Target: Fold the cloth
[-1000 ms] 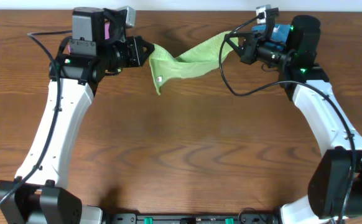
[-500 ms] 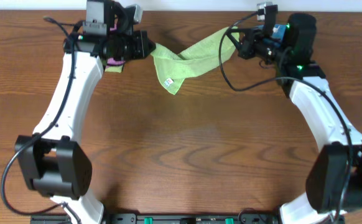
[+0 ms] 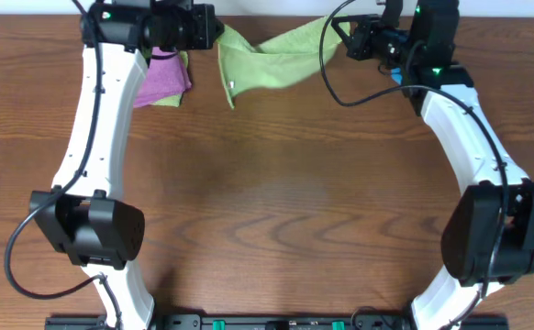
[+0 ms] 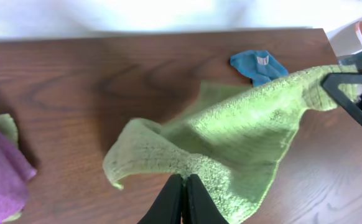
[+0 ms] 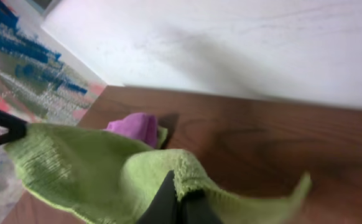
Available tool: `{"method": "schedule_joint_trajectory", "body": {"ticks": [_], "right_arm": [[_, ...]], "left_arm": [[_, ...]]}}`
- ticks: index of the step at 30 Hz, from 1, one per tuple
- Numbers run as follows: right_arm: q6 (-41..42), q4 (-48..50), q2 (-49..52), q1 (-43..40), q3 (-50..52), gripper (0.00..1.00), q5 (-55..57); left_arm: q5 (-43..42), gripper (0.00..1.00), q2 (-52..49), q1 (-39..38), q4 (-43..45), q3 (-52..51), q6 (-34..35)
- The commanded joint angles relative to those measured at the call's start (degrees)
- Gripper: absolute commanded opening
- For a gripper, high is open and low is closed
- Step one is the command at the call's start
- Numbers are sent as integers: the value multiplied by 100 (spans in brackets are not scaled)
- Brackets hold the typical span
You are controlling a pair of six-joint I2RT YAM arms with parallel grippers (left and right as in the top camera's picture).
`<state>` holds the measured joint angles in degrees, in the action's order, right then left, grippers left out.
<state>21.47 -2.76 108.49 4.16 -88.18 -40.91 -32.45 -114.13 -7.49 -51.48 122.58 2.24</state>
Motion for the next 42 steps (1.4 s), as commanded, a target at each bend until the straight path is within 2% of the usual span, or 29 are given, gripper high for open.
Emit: {"method": "schedule_joint_trajectory", "body": {"ticks": [1,6,15,19,22,25,30,32,35,39,42], "right_arm": [[-129,-367,-9,92,-98,1,42],[-446,-1228,-13,105,-98,2,214],[-979,-2511,-151,26,-98,1,828],[-1202,-2981,-474,-11,-98,2,1434],[-1541,-3528,-763,-96,-98,1,2022],[-1707,-3921,-960,-315,-96,1,2103],[-1757,-4085,-1379,-750,-94,1,2149],[-1895,-4236,-1604,-741,-92,1,2402],[-1897,-4363,-1725,-664,-68,1,2404],[-1897,-4583,-1742,-476,52,1,2332],[-1902,-4636,-1742,-254,120,2,2347]], "left_arm": [[90,6,-17,2,-352,120,-299],[186,6,-63,-278,-1058,87,-702],[243,6,-85,-848,-1213,-227,-699],[260,6,-90,-990,-1384,-245,-697],[656,6,-90,-1051,-1683,-245,-693],[822,7,-72,-1058,-1816,-245,-592],[1169,7,203,-1045,-1775,-245,-590],[1384,6,391,-1045,-1773,-251,-599],[1252,7,568,-1045,-1733,-448,-612],[828,6,839,-1073,-1204,-1362,-444],[844,6,1117,-1106,-686,-2065,-306]]}}
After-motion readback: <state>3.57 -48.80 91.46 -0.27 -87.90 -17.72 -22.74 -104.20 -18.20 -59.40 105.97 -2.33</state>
